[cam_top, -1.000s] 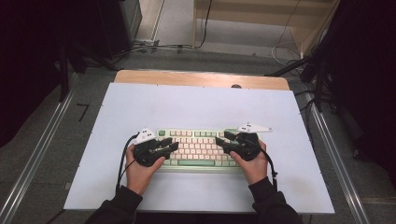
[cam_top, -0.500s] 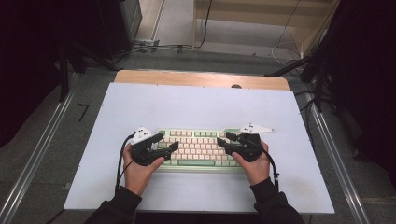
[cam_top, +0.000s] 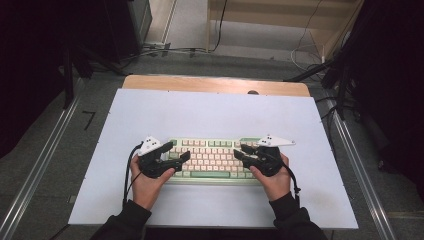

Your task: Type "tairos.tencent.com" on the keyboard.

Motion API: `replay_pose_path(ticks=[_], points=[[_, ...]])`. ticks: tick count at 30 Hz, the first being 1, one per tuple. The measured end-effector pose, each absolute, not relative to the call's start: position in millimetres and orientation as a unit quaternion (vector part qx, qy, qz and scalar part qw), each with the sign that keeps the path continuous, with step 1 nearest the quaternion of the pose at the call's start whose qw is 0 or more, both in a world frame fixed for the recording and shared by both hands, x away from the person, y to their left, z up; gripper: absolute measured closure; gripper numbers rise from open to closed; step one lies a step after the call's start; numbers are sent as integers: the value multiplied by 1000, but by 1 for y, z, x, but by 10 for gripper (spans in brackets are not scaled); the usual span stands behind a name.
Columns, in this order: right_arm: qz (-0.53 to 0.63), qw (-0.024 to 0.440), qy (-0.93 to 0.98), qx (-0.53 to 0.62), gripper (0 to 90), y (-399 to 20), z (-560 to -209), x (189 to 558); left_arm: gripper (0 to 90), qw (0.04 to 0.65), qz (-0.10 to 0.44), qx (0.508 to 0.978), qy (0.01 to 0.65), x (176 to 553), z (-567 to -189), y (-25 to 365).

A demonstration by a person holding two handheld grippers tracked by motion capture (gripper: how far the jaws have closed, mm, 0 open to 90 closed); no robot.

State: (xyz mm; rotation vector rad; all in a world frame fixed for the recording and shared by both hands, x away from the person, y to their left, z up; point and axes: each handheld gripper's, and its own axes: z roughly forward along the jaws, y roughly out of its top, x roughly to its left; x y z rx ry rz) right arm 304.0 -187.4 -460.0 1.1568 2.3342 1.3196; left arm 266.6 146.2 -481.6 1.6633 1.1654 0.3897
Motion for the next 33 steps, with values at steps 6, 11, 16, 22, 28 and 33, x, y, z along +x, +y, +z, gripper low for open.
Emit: replay_pose_path(ticks=[6,11,16,22,28,33], points=[[445,116,799,388,808,-189,-460,299,235,511,162,690,486,267,-482,147],[438,114,807,380,879,-188,-461,294,235,510,163,690,486,266,-482,147],[432,109,813,375,879,-186,-465,289,235,510,165,690,486,266,-481,148],[423,104,819,373,879,-184,-472,286,237,510,164,690,487,266,-481,148],[415,101,822,377,879,-182,-476,286,238,509,164,690,487,266,-481,147],[409,100,826,375,879,-180,-479,286,238,509,164,691,487,266,-482,147]])
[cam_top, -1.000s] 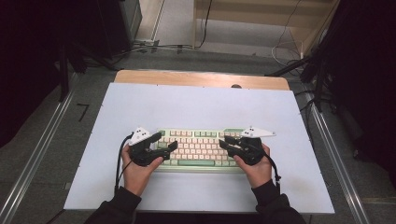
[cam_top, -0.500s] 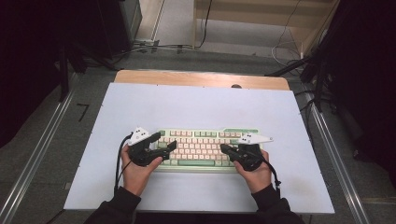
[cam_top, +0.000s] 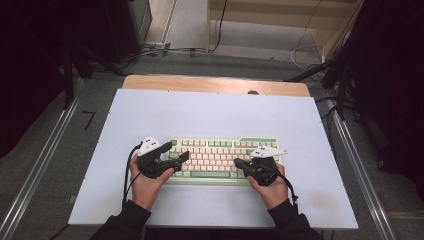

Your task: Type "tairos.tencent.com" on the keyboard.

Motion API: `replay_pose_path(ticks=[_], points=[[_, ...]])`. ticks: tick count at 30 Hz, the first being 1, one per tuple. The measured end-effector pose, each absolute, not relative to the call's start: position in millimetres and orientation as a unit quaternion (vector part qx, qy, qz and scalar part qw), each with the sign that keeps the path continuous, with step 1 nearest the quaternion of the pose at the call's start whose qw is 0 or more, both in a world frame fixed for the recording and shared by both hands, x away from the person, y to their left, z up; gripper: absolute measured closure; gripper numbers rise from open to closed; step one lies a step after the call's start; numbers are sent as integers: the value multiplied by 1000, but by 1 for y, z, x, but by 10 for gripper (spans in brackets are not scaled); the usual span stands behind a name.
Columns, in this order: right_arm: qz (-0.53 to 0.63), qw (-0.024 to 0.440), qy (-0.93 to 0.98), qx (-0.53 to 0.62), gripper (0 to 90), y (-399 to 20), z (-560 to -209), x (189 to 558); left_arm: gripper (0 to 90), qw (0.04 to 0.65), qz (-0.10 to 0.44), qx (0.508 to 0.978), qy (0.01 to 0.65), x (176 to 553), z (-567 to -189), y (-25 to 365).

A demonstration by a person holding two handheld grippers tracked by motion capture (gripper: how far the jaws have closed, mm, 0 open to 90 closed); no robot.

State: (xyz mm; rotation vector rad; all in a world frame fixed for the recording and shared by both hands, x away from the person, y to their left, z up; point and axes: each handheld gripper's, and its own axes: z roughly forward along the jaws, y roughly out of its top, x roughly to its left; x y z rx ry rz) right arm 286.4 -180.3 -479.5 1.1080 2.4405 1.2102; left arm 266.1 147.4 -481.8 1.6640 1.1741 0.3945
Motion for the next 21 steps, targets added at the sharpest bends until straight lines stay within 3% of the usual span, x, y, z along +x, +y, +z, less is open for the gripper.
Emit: replay_pose_path(ticks=[21], points=[[393,95,835,373,879,-177,-487,287,240,508,164,691,488,266,-482,148]])
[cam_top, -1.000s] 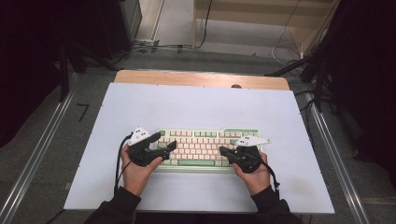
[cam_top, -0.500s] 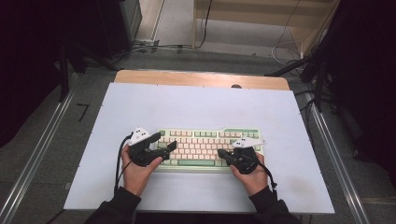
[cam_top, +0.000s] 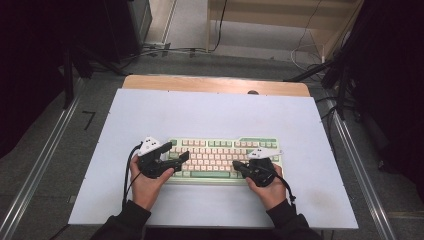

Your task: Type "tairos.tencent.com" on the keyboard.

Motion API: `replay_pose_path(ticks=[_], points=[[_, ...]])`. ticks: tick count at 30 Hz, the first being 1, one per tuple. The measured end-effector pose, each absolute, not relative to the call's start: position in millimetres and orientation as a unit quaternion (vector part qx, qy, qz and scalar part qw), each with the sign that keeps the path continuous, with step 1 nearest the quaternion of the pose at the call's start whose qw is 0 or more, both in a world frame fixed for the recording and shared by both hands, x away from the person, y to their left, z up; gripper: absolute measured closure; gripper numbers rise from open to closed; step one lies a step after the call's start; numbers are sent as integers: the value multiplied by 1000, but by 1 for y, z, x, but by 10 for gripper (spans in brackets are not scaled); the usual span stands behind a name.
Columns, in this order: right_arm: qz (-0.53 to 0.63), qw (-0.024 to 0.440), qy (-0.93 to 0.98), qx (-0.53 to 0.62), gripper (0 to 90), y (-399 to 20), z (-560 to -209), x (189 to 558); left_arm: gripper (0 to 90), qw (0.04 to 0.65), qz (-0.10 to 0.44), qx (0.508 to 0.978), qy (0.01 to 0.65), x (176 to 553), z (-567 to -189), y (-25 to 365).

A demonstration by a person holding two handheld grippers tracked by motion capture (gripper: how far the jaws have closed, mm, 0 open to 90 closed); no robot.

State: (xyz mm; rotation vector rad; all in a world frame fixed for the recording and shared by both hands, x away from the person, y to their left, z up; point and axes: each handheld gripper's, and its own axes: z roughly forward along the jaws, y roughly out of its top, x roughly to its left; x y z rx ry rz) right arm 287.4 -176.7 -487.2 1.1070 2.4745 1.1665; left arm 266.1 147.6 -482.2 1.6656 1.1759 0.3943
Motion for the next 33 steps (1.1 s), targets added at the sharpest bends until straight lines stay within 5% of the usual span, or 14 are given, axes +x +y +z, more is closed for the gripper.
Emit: replay_pose_path(ticks=[33], points=[[392,96,837,368,879,-174,-487,285,240,506,163,691,490,266,-483,148]])
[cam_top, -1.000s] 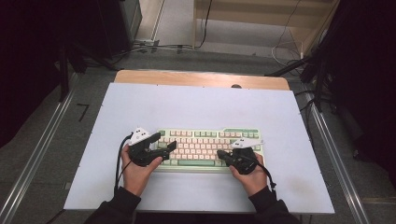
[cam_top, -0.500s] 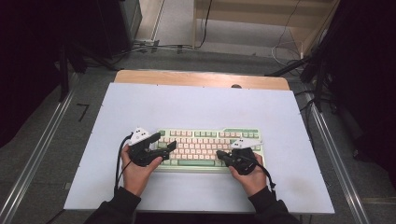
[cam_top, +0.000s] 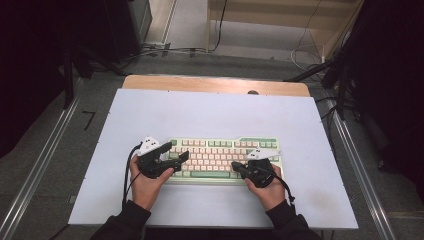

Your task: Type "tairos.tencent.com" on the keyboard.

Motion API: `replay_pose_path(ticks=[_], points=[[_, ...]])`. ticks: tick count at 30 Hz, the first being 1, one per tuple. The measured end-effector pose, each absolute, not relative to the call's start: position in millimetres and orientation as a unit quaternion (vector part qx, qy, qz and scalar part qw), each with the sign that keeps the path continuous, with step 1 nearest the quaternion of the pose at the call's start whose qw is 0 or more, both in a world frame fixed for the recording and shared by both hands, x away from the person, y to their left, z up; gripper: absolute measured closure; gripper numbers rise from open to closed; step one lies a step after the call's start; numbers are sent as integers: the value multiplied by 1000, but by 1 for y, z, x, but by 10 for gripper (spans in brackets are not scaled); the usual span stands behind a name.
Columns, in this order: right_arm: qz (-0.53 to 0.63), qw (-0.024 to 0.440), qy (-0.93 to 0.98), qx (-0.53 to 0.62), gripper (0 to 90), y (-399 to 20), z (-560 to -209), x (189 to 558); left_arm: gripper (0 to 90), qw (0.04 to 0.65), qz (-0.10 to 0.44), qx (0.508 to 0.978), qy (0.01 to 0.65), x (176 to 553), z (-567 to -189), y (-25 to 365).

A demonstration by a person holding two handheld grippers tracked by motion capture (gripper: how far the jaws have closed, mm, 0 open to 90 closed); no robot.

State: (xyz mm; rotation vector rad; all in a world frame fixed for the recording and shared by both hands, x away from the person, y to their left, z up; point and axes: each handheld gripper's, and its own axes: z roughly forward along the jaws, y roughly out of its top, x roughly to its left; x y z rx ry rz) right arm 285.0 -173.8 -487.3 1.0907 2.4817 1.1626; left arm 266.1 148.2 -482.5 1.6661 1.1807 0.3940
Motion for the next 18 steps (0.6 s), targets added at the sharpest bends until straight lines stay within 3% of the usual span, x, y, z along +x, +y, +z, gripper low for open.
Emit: replay_pose_path(ticks=[13,18], points=[[403,97,832,369,874,-176,-484,285,242,506,163,691,490,266,-483,148],[415,94,824,374,809,-179,-482,286,246,506,163,691,490,266,-483,148]])
